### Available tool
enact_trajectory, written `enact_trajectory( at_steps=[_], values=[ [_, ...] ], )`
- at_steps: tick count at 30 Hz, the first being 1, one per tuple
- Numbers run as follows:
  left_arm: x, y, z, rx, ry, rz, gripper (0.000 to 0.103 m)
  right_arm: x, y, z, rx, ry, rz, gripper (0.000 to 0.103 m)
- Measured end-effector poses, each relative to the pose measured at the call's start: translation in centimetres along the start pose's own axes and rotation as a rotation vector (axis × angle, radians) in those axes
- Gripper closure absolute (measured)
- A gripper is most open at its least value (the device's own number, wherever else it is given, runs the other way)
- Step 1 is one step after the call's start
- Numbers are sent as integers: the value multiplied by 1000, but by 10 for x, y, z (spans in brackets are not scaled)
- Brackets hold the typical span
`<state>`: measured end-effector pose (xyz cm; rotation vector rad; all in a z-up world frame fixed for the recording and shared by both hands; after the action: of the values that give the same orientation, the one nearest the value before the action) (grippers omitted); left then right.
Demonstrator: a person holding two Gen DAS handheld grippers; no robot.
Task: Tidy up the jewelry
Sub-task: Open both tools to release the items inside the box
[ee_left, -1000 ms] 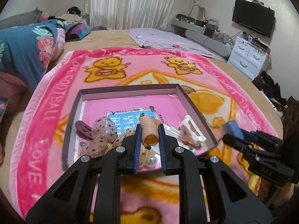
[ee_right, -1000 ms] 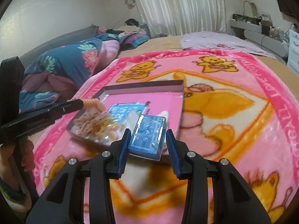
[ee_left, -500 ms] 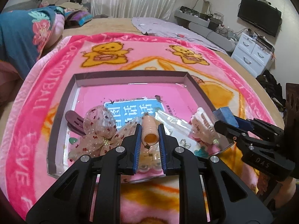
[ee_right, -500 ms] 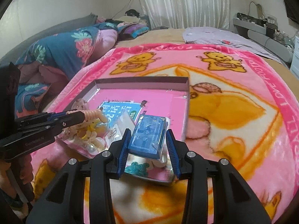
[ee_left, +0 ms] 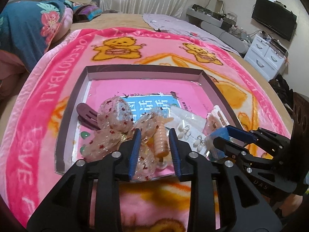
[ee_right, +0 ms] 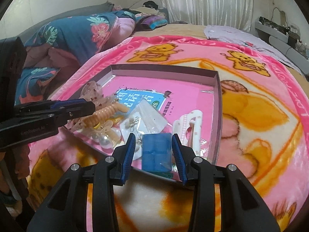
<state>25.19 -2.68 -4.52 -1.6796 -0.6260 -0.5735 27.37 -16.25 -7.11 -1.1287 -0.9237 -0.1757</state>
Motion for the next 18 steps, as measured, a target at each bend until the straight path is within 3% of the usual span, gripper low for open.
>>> enact_trajectory(
  at_steps=[9, 13, 18],
  values=[
    [-3, -21, 4, 1, -13, -17, 72, -4, -23, -2, -11, 23, -53, 40],
    [-6, -35, 5, -3, -17, -24, 64, -8, -45, -5, -52, 38, -100, 15],
    [-15, -56, 2, -2, -11, -43, 45, -13, -76, -6, -80, 67, -161, 5]
  ],
)
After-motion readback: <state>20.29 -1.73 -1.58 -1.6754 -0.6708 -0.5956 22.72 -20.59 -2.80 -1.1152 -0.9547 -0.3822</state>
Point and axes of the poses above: each gripper's, at about its wrist camera, not at the fingertips, and y roughly the way its jaws point, z to its left, x to its top, the point moved 4 cm from there along y, roughly the way its jaws point, and after that the axes turned 1 degree about -z, right-handed, at the moved point
